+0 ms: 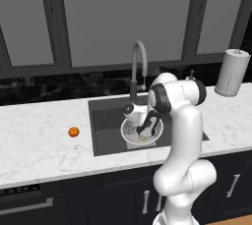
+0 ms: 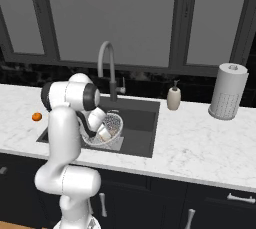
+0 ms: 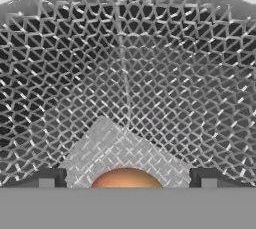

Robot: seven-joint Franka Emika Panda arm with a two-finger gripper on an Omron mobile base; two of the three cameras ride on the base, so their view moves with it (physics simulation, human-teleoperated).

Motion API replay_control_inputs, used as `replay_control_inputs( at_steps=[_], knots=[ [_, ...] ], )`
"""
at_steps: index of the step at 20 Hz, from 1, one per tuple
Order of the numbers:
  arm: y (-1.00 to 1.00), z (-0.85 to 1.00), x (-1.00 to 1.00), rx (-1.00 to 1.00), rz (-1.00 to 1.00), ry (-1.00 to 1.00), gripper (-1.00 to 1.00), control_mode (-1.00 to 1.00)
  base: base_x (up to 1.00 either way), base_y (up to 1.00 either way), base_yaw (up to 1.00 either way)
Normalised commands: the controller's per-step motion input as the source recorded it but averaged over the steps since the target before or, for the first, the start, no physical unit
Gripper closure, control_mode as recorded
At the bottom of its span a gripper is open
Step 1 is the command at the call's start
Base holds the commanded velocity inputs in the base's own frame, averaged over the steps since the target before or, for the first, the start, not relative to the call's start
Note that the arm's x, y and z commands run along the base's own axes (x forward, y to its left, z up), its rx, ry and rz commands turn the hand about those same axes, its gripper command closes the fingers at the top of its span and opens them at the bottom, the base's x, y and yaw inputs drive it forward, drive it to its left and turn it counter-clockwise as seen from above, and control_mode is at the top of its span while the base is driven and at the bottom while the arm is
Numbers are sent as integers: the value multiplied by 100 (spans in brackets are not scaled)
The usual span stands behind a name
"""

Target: Put the colander in the sink, put the peach, tangerine in the colander, and turn on the sink faucet and pour water over the colander.

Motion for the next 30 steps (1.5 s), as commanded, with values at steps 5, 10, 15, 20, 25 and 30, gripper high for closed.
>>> replay_control_inputs(
  at_steps=[5,10,15,20,25,30],
  knots=[
    [0,35,-35,1,8,1,-100,-100,0,0,0],
    [0,18,-19,0,13,29,-100,-100,0,0,0],
    [-7,1,-5,11,12,20,-100,-100,0,0,0],
    [0,18,-2,14,13,0,-100,-100,0,0,0],
    [25,63,-18,2,18,-4,-100,-100,0,0,0],
    [52,79,-17,0,15,0,-100,-100,0,0,0]
  ],
)
